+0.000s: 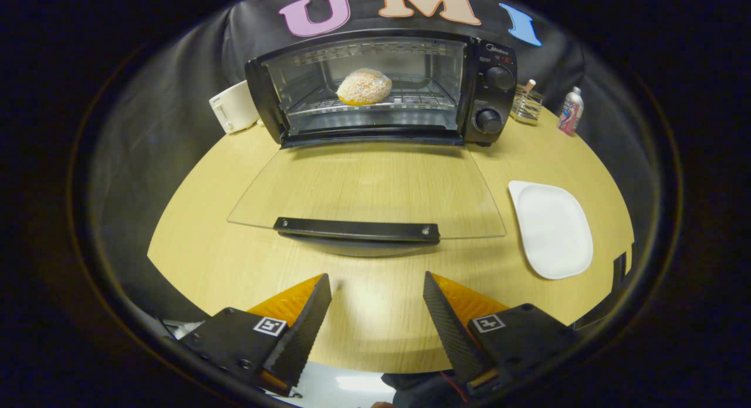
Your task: Open the toaster oven, put the food inside, and close the toaster oven door.
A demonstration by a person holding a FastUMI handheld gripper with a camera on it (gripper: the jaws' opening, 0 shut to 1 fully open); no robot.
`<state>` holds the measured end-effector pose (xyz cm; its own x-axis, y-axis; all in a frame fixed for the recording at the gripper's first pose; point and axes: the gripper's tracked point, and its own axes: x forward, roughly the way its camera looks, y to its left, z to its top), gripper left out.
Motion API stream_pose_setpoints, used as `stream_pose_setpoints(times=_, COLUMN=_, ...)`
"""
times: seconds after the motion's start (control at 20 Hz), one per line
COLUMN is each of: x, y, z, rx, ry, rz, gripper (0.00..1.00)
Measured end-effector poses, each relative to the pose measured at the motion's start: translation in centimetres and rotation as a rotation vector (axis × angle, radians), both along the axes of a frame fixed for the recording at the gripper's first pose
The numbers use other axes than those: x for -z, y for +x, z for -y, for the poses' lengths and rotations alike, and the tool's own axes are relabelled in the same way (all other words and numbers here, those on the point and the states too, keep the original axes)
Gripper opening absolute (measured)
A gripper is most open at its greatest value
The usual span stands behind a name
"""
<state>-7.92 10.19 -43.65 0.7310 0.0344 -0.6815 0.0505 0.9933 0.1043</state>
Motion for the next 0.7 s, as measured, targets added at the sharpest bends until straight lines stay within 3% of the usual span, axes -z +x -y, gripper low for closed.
stream_pose_setpoints(times=0.25, x=0.1, y=1.9, z=-0.5, rx=0.017, ry=-0.005, rz=-0.017, gripper=0.98)
stream_pose_setpoints(times=0.7, x=-1.8, y=1.7, z=-0.7, rx=0.042, ry=-0.096, rz=-0.136, gripper=0.98)
